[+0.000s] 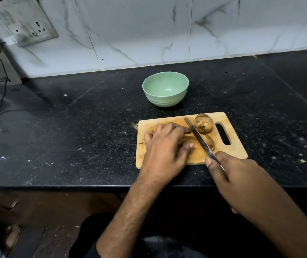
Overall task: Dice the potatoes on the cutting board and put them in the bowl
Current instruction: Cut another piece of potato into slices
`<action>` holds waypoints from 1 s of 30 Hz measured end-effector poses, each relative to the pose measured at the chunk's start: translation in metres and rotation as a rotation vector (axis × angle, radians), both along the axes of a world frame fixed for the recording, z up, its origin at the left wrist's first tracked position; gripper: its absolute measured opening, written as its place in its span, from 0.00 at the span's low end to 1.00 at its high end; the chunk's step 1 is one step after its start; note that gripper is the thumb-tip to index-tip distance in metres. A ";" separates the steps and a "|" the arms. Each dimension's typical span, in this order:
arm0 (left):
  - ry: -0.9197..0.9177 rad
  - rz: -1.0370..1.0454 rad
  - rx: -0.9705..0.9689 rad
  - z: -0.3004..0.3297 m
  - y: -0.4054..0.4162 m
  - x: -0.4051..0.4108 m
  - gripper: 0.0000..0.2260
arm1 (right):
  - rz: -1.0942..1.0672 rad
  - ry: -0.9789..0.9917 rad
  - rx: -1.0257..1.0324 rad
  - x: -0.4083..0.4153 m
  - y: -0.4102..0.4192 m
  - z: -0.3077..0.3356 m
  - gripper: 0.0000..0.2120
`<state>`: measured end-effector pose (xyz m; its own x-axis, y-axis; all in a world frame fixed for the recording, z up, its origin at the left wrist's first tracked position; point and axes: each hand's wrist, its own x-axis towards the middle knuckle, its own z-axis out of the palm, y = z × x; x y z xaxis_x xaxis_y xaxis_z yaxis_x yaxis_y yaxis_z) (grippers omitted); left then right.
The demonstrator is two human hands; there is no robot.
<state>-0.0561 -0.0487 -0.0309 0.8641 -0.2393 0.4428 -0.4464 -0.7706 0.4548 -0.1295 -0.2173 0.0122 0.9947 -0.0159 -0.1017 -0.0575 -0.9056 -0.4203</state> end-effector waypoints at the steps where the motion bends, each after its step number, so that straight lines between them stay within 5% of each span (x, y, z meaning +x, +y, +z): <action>1: 0.002 -0.003 0.017 -0.002 -0.007 -0.002 0.13 | -0.007 -0.003 0.003 -0.002 -0.004 0.002 0.17; 13: 0.056 0.046 0.117 -0.007 -0.051 0.002 0.17 | -0.062 0.032 -0.010 -0.019 -0.036 0.006 0.16; 30: 0.113 0.039 0.024 -0.008 -0.045 0.008 0.19 | -0.064 0.066 -0.021 -0.030 -0.039 -0.001 0.18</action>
